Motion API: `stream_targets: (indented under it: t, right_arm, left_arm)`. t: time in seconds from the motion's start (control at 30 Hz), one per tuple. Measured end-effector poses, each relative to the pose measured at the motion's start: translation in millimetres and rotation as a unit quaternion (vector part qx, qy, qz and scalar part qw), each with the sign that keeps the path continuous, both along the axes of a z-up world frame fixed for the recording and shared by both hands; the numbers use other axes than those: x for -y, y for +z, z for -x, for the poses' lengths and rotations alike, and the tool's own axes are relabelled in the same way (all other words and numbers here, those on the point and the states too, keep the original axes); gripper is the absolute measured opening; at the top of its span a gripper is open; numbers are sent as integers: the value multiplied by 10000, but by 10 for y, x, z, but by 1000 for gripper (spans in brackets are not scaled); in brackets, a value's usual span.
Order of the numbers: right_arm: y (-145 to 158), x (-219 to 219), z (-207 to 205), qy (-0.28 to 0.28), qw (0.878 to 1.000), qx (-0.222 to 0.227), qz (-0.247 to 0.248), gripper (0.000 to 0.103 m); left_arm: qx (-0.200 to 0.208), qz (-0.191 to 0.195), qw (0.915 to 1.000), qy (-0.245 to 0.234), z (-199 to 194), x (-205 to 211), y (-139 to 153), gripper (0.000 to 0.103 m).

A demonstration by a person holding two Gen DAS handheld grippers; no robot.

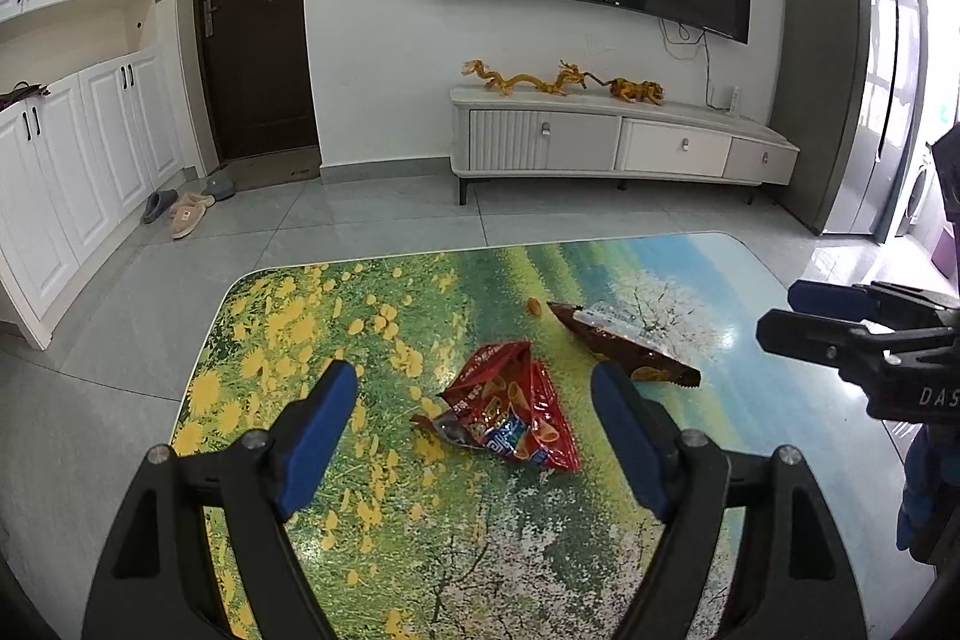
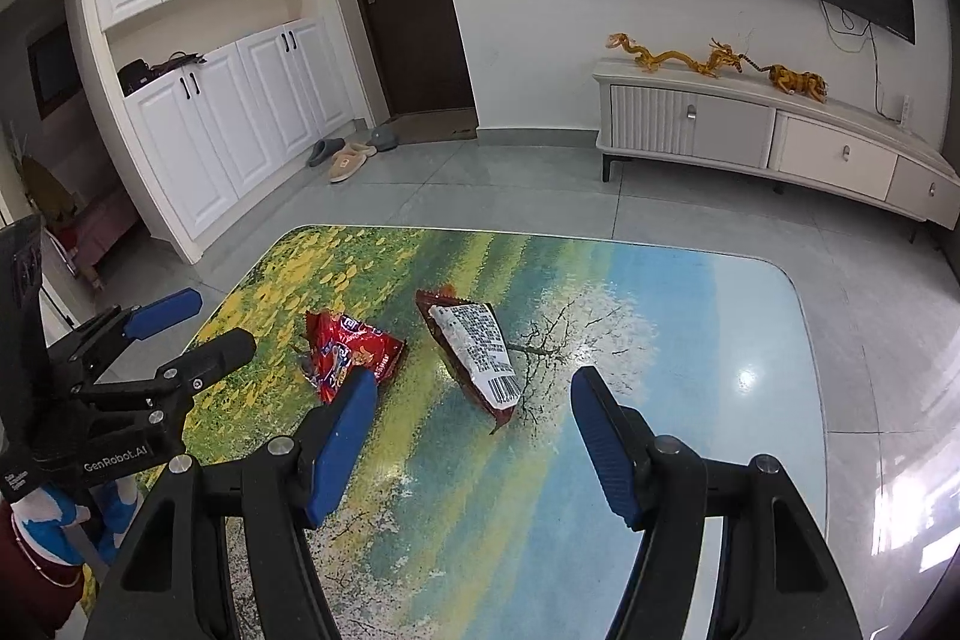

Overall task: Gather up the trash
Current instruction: 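Move both open tools back over the table toward the last two wrappers, then grasp the red chip bag with the left tool while the right tool grasps the white-printed wrapper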

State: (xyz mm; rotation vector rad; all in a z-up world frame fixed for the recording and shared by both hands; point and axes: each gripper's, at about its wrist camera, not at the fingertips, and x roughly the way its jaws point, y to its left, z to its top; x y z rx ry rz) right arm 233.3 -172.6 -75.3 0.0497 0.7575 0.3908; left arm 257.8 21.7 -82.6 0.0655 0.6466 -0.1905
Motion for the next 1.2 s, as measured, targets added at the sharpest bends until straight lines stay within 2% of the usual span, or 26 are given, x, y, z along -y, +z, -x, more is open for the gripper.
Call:
stream_targets:
  t: [0.5,0.8,1.1,1.2]
  right_arm:
    - [-327,-68,-440,90,9991,-312,-270,65]
    - [-541,-180,-702,186,9985,-493,-167,65]
    - [-708,-226,-859,248,9973,-663,-200,65]
    - [-739,-237,-864,284,9972,-676,-158,51]
  left_arm:
    - [-273,-184,9994,-103,-288,96,-282,80]
    - [-421,-269,9987,-133,-438,129,-456,80]
    - [-868,128,9960,-158,-641,9,-657,80]
    - [-867,226,9958,-199,-657,-6,-661,79]
